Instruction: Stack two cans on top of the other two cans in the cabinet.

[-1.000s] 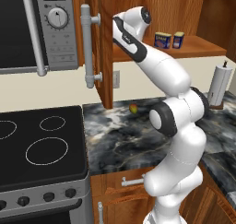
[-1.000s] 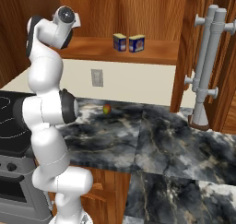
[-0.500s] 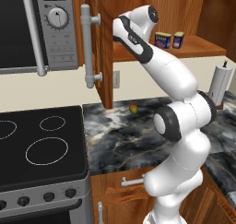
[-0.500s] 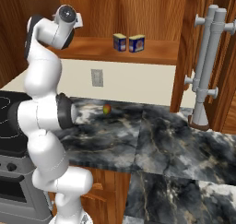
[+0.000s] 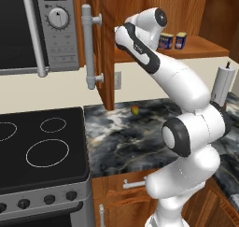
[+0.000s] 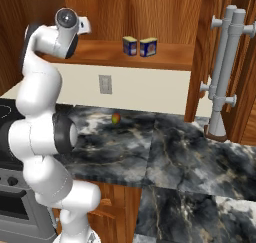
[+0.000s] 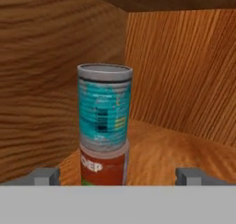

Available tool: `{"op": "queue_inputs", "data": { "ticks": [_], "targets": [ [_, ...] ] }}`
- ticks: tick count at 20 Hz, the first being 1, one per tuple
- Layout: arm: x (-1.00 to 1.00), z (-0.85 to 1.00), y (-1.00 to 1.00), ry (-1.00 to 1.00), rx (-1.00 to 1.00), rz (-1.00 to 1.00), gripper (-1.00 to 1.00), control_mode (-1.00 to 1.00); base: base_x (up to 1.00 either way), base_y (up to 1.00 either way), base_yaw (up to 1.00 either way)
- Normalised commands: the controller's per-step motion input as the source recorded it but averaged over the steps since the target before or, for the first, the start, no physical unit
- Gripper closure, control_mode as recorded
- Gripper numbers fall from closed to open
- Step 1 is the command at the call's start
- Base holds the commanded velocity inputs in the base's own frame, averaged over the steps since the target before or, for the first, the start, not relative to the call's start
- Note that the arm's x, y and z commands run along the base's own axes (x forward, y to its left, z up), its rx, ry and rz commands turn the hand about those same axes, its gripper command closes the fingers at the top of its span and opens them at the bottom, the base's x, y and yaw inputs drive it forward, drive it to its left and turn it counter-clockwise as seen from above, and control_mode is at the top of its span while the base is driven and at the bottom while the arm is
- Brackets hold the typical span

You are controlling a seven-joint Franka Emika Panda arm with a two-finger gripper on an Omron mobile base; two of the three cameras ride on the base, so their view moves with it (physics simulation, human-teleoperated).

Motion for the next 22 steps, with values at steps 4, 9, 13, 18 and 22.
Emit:
{"op": "queue_inputs", "data": {
  "ticks": [4,9,13,18,22],
  "targets": [
    [-0.48,-0.07,-0.36,0.0,0.0,-0.22,-1.0,-1.0,0.0,0.0,0.0],
    [-0.48,-0.03,-0.48,0.0,0.0,-0.19,-1.0,-1.0,0.0,0.0,0.0],
    [-0.39,0.0,-0.59,0.04,0.01,-0.14,-1.0,-1.0,0.0,0.0,0.0],
    [-0.3,0.0,-0.67,0.12,0.06,-0.09,-1.0,-1.0,0.0,0.0,0.0],
    [-0.33,0.0,-0.69,0.1,0.09,-0.04,-1.0,-1.0,0.0,0.0,0.0]
  ]
}}
